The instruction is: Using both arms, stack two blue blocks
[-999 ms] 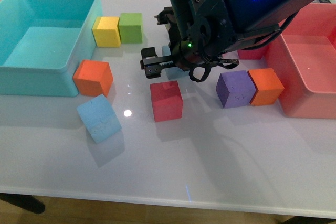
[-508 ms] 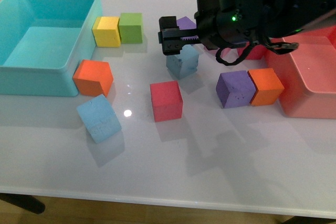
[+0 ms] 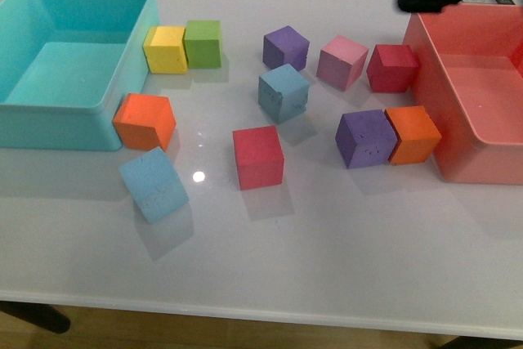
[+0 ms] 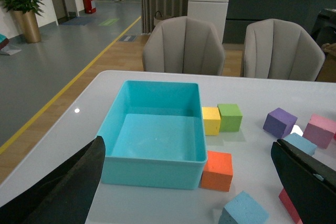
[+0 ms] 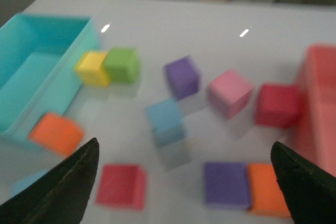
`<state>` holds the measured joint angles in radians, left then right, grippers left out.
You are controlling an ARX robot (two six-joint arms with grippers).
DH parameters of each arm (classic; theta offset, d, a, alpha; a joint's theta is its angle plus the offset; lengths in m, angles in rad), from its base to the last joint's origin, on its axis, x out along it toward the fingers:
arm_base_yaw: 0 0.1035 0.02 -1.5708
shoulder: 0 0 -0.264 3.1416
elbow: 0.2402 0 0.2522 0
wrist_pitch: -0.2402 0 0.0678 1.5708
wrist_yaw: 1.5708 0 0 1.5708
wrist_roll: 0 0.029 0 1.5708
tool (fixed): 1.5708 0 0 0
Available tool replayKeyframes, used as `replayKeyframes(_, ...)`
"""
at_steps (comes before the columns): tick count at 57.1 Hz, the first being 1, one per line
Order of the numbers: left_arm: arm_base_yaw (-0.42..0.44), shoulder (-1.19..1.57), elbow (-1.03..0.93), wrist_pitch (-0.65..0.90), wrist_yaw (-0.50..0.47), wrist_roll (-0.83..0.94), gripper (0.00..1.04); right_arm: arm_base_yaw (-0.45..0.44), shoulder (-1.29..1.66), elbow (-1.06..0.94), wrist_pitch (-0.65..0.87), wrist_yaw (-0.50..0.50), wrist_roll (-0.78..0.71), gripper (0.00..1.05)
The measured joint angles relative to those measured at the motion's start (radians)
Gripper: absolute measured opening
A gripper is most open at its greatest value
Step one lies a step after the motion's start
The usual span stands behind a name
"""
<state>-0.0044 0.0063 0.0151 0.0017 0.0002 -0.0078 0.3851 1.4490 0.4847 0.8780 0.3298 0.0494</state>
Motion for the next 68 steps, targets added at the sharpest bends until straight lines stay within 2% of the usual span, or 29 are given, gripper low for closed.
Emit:
replayKeyframes(3,0.0,0.0,0.0,0.0,0.0,0.0,0.96,-0.034,-0.056,-0.074,0.095,0.006,-0.018,0.66)
replayKeyframes(6,0.0,0.0,0.0,0.0,0.0,0.0,0.96,-0.058,-0.097,-0.116,0.11,-0.006,-0.023,0.58)
replayKeyframes(22,0.0,0.0,0.0,0.0,0.0,0.0,0.96,-0.186,-0.337,-0.316,0.054,-0.141,-0.043,0.02)
replayKeyframes(30,0.0,0.0,0.0,0.0,0.0,0.0,0.96,-0.229,-0.435,-0.369,0.004,-0.178,-0.046,0.02)
replayKeyframes(35,0.0,0.0,0.0,0.0,0.0,0.0,0.96,-0.252,-0.453,-0.415,0.044,-0.2,-0.046,0.02)
replayKeyframes(45,0.0,0.0,0.0,0.0,0.0,0.0,0.96,-0.288,-0.587,-0.455,-0.065,-0.238,-0.046,0.02)
replayKeyframes(50,0.0,0.0,0.0,0.0,0.0,0.0,0.96,-0.352,-0.667,-0.465,-0.129,-0.32,-0.047,0.02)
replayKeyframes(55,0.0,0.0,0.0,0.0,0.0,0.0,0.96,-0.38,-0.731,-0.468,-0.188,-0.322,-0.046,0.02)
replayKeyframes(68,0.0,0.0,0.0,0.0,0.0,0.0,0.96,-0.381,-0.898,-0.469,-0.338,-0.328,-0.047,0.02)
